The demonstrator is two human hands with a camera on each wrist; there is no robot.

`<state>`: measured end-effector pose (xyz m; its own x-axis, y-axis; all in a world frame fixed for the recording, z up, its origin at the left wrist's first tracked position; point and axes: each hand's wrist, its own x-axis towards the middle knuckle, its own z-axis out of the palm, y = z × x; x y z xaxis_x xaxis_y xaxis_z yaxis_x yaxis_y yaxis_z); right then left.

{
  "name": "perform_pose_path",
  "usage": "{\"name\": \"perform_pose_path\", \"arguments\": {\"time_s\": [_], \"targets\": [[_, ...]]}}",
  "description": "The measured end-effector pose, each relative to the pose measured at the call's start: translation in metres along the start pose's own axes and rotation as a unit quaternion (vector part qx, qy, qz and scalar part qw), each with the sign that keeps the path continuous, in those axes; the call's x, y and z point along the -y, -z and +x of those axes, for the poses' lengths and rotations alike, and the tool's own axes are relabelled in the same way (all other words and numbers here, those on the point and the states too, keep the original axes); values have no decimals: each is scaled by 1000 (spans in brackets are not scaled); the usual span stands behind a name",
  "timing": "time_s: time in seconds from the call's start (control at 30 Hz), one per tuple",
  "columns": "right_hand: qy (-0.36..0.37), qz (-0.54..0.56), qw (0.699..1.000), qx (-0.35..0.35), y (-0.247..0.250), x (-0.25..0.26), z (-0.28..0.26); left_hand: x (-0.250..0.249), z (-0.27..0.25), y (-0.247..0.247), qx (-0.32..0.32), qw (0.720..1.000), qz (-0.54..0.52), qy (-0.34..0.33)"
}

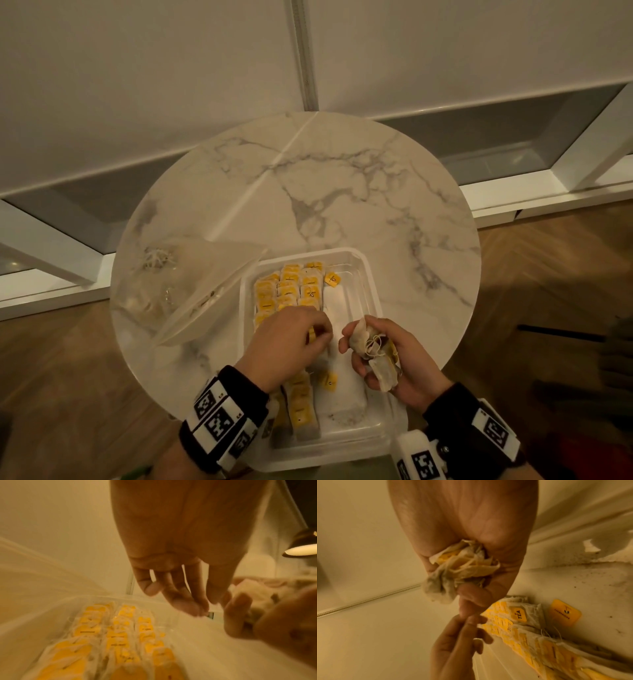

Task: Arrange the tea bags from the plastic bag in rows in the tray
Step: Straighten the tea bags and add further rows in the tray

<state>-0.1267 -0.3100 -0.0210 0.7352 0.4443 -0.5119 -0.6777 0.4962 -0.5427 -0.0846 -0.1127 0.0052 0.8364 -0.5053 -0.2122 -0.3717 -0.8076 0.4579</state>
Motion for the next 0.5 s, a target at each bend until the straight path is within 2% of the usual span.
{"name": "perform_pose_path", "arguments": {"time_s": [0.1, 0.17, 0.37, 0.5], "targets": [[-11, -9, 1000, -4, -1, -1, 3, -12, -8, 9, -91, 990, -106, 7], [-19, -18, 1000, -11, -3, -1, 4, -22, -11, 11, -89, 988, -126, 6], [-26, -16, 998, -48, -7, -6, 12, -36, -11, -3, -57, 996, -48, 41], [-32, -14, 998, -58, -6, -6, 14, -34, -14, -6, -64, 993, -65, 69]]}}
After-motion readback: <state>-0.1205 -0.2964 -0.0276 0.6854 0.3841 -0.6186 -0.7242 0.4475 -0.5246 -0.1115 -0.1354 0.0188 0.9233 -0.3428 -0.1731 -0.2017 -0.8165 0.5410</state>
